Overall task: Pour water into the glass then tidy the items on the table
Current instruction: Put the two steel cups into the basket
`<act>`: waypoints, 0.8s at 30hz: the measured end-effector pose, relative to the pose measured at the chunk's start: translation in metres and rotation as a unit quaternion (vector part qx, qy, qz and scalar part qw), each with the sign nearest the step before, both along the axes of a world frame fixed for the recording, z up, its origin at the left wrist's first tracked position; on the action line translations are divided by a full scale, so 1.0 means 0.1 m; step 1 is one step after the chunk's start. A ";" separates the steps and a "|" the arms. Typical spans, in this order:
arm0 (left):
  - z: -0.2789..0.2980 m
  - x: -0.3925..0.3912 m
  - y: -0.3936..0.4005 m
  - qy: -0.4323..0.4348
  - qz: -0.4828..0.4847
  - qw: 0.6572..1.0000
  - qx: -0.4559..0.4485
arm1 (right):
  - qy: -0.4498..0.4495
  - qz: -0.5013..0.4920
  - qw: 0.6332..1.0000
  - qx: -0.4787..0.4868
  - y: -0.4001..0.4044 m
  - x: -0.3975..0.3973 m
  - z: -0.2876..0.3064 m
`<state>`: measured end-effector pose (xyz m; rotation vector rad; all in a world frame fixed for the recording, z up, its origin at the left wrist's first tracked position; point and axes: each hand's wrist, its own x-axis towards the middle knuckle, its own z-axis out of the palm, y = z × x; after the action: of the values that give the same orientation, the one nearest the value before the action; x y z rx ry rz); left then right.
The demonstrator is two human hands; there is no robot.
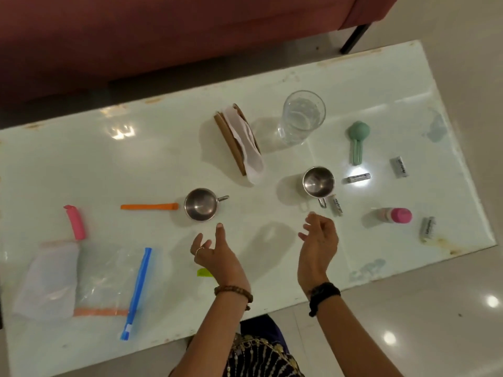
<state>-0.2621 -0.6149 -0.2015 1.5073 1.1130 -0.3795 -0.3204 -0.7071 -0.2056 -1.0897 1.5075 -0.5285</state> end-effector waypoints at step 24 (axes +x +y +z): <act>-0.20 0.55 0.60 -0.070 -0.028 0.997 -0.028 | 0.005 -0.007 1.000 -0.018 0.50 0.33 -0.04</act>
<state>-0.2070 -0.5546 -0.2213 1.4937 0.9440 -0.3357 -0.2877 -0.6575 -0.2094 -1.1122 1.5209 -0.5631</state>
